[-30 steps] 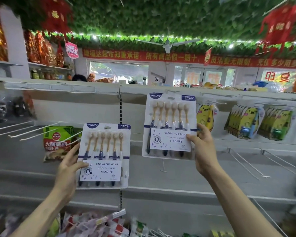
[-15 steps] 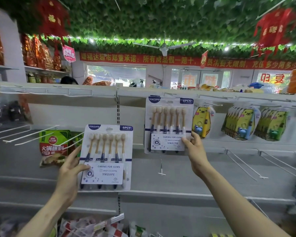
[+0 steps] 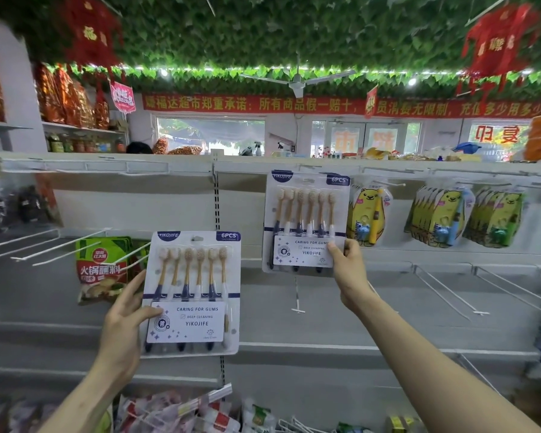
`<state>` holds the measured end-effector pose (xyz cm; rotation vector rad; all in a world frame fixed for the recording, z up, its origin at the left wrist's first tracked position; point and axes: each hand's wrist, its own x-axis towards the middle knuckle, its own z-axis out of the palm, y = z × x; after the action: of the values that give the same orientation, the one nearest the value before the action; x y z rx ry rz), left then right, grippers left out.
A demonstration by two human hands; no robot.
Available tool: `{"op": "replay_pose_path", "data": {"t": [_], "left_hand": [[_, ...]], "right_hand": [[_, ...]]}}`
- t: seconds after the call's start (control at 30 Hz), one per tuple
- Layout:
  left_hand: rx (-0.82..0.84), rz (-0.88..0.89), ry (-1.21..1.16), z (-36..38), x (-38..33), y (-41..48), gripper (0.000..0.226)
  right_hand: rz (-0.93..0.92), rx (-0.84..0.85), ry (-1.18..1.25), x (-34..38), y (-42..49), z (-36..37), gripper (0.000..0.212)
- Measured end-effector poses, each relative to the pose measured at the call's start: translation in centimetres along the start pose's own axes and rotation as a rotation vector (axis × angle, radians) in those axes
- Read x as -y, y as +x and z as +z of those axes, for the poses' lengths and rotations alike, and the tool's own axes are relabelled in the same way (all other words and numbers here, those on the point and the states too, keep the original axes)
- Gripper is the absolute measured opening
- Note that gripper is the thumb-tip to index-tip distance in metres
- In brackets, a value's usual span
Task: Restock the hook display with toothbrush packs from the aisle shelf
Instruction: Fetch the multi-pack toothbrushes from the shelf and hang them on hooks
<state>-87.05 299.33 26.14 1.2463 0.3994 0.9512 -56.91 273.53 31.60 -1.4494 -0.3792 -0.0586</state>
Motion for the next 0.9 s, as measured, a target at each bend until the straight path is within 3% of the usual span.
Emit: {"op": "replay_pose_path", "data": {"t": [0.23, 0.43, 0.57, 0.8, 0.9], "left_hand": [[0.0, -0.007, -0.013, -0.8, 0.4, -0.8, 0.078], [0.053, 0.0, -0.063, 0.9, 0.2, -1.3, 0.079], [0.085, 0.016, -0.097, 3.8, 0.0, -2.1, 0.081], [0.187, 0.065, -0.142, 12.1, -1.0, -2.8, 0.077], [0.22, 0.083, -0.154, 15.5, -1.0, -2.6, 0.078]], "right_hand": [[0.035, 0.01, 0.008, -0.2, -0.5, -0.4, 0.026], [0.022, -0.041, -0.058, -0.1, -2.7, -1.8, 0.05], [-0.128, -0.119, -0.138, 0.4, -4.8, -2.9, 0.035], [-0.174, 0.169, -0.048, 3.9, -7.0, -2.1, 0.022], [-0.153, 0.178, -0.031, 5.2, -6.7, -1.9, 0.021]]}}
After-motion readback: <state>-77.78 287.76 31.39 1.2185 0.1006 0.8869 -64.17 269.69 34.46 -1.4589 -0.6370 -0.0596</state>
